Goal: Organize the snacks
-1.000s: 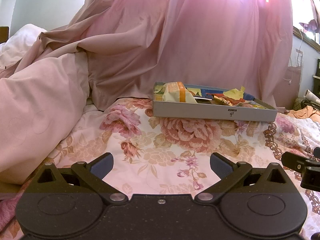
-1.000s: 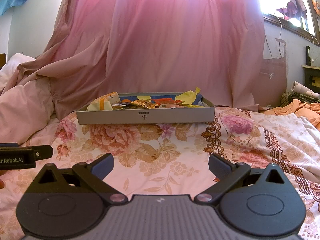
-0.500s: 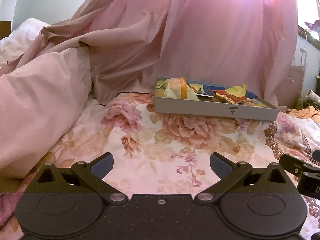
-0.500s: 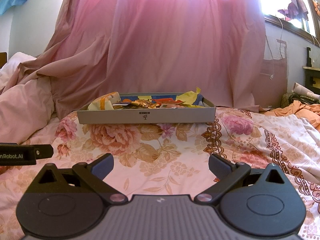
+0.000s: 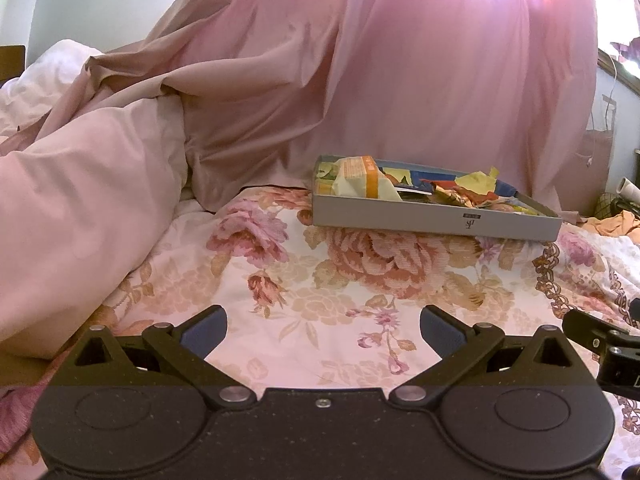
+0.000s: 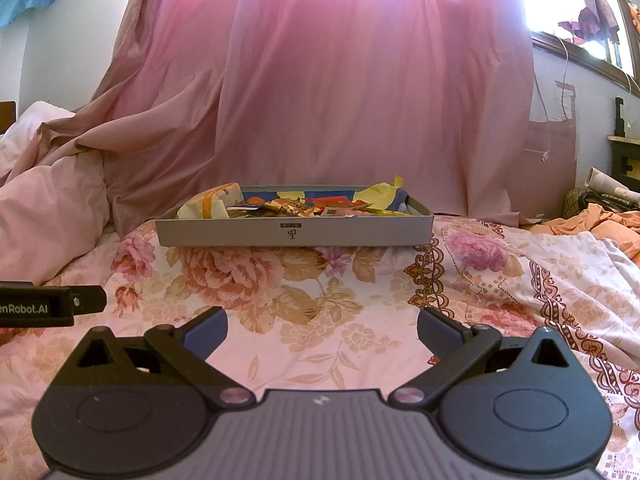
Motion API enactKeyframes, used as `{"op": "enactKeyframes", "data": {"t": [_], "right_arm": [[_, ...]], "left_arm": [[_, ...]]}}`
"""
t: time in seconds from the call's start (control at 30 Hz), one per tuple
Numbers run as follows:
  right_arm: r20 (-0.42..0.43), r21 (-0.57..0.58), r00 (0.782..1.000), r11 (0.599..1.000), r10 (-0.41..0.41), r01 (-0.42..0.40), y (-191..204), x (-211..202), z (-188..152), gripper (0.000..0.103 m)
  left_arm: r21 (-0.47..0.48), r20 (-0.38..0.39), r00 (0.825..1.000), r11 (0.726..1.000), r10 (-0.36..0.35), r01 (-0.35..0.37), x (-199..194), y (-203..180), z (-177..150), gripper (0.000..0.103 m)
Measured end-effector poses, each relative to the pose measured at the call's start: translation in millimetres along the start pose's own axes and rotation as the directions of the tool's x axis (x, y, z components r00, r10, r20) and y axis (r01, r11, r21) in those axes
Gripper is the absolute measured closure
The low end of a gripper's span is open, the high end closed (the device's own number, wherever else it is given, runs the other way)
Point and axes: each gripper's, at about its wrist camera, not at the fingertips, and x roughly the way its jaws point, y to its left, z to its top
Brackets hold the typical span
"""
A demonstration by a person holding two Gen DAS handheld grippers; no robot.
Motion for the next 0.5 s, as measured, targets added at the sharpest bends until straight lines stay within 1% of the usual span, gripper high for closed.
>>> {"op": "enactKeyframes", "data": {"t": [0.5], "right_arm": [[0.000, 0.000, 1.000, 1.000, 0.000, 0.000, 0.4, 0.0, 0.0, 0.000]], "left_arm": [[0.004, 0.003, 1.000, 1.000, 0.001, -0.001, -0.3, 1.1, 1.1, 0.001]]}}
